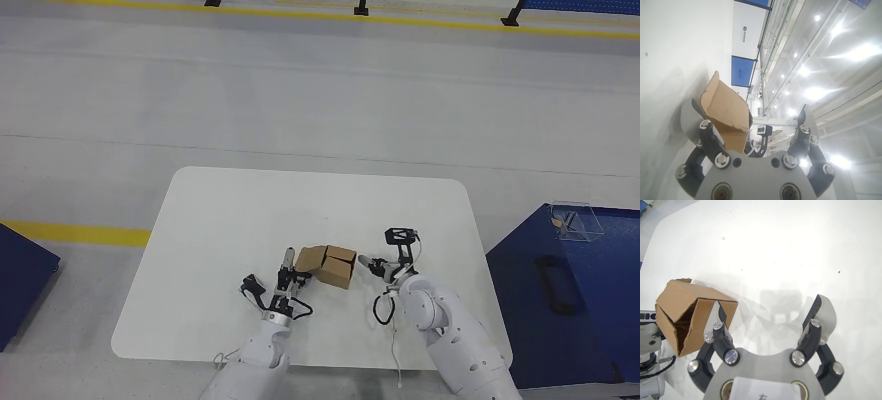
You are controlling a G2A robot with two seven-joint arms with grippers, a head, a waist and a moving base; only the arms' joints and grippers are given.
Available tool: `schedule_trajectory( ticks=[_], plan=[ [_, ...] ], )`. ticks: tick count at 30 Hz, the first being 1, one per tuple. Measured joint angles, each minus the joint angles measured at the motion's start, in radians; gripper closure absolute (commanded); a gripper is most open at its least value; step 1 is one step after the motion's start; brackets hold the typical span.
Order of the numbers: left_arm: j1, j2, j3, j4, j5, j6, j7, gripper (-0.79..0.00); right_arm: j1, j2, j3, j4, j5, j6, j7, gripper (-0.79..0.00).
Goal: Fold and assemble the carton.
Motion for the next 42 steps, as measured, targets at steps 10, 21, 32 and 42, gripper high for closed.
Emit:
schedule_trajectory(
  ticks=[10, 21, 32, 42],
  plan=[
    [-0.057, -0.013, 0.002, 0.066, 0.019, -0.139, -0.022, -0.785, -0.033, 0.003, 0.024, -0.032, -0.003, -0.015, 0.002, -0.785],
    [-0.022, 0.014, -0.057, -0.086, 0.185, -0.257, -0.100, -0.785, -0.068, 0.005, 0.046, -0.058, -0.001, -0.029, -0.004, -0.785],
    [-0.005, 0.019, -0.018, -0.116, 0.377, -0.258, -0.160, -0.785, -0.097, 0.008, 0.074, -0.079, 0.006, -0.040, -0.012, -0.785],
    [0.022, 0.013, 0.024, -0.132, 0.384, -0.258, -0.139, -0.785, -0.110, 0.017, 0.134, -0.091, 0.013, -0.058, -0.007, -0.785]
  ],
)
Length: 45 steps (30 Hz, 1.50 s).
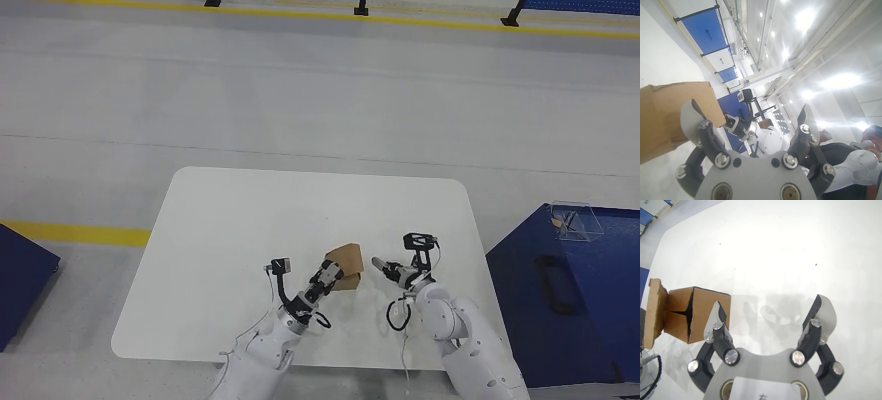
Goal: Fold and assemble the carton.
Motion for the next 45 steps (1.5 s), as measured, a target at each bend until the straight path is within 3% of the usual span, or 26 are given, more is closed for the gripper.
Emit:
schedule_trajectory(
  ticks=[9, 18, 30, 36, 41, 45],
  plan=[
    [0.100, 0.037, -0.059, -0.161, -0.045, 0.009, -0.059, -0.785, -0.003, 0.001, 0.019, -0.013, 0.035, -0.008, 0.013, -0.785],
    [0.131, 0.074, -0.141, -0.272, 0.093, 0.225, -0.060, -0.785, -0.017, -0.001, 0.024, -0.038, 0.034, 0.014, -0.015, -0.785],
    [0.130, 0.075, -0.142, -0.275, 0.098, 0.232, -0.062, -0.785, -0.025, -0.001, 0.023, -0.044, 0.027, 0.009, -0.031, -0.785],
    [0.079, 0.102, -0.200, -0.335, 0.248, 0.495, -0.112, -0.785, -0.048, -0.004, 0.021, -0.086, 0.011, 0.029, -0.096, -0.785],
    [0.037, 0.110, -0.161, -0.371, 0.420, 0.794, -0.226, -0.785, -0.056, -0.006, 0.011, -0.111, -0.013, 0.045, -0.107, -0.785],
    [0.005, 0.105, -0.141, -0.330, 0.363, 0.821, -0.278, -0.785, -0.054, -0.009, 0.005, -0.115, -0.017, 0.052, -0.107, -0.785]
  ],
)
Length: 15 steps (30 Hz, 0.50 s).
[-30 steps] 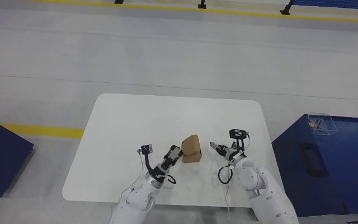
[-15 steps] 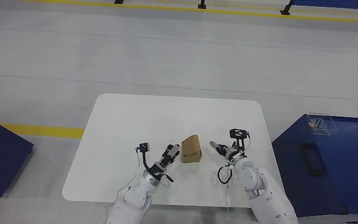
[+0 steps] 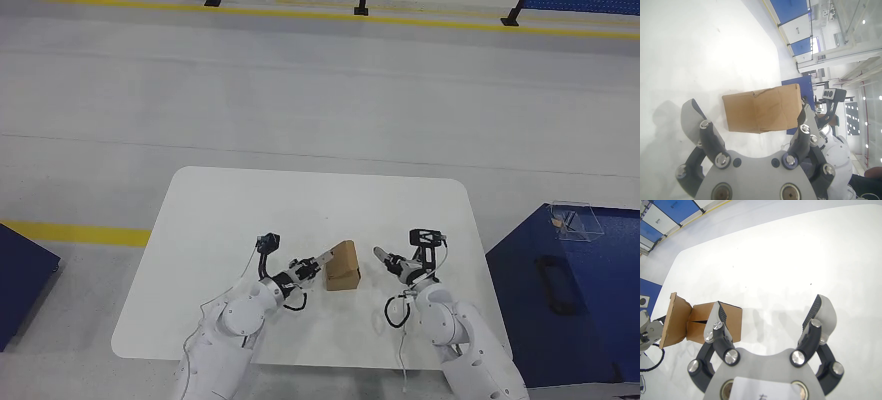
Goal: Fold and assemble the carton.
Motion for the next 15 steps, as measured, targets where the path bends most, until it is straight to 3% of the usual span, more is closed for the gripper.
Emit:
schedule_trajectory(
  ticks=[13, 15],
  plan=[
    [-0.094, -0.020, 0.063, 0.158, -0.103, -0.016, 0.007, -0.785, 0.002, -0.004, 0.015, 0.002, 0.021, -0.014, -0.019, -0.785],
    [-0.102, -0.022, 0.073, 0.169, -0.106, -0.019, 0.001, -0.730, 0.000, -0.004, 0.016, -0.002, 0.021, -0.019, -0.020, -0.785]
  ],
)
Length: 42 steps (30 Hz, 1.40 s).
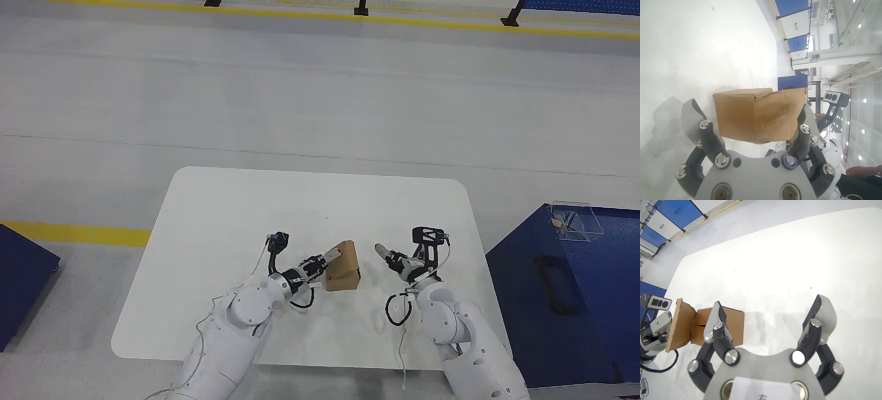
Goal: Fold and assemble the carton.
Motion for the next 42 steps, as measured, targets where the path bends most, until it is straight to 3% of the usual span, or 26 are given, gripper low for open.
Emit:
schedule_trajectory(
  ticks=[5, 21, 42],
  plan=[
    [-0.011, -0.003, 0.017, 0.018, -0.003, 0.001, 0.004, -0.668, -0.003, -0.001, 0.002, -0.006, -0.004, -0.012, -0.003, -0.785],
    [-0.012, -0.005, 0.045, 0.038, -0.031, -0.013, 0.015, -0.656, -0.037, 0.000, -0.005, -0.032, -0.044, -0.072, -0.022, -0.785],
    [0.011, 0.004, 0.058, 0.016, -0.045, -0.025, 0.014, -0.610, -0.032, -0.011, -0.036, -0.030, -0.096, -0.019, -0.047, -0.785]
  ],
)
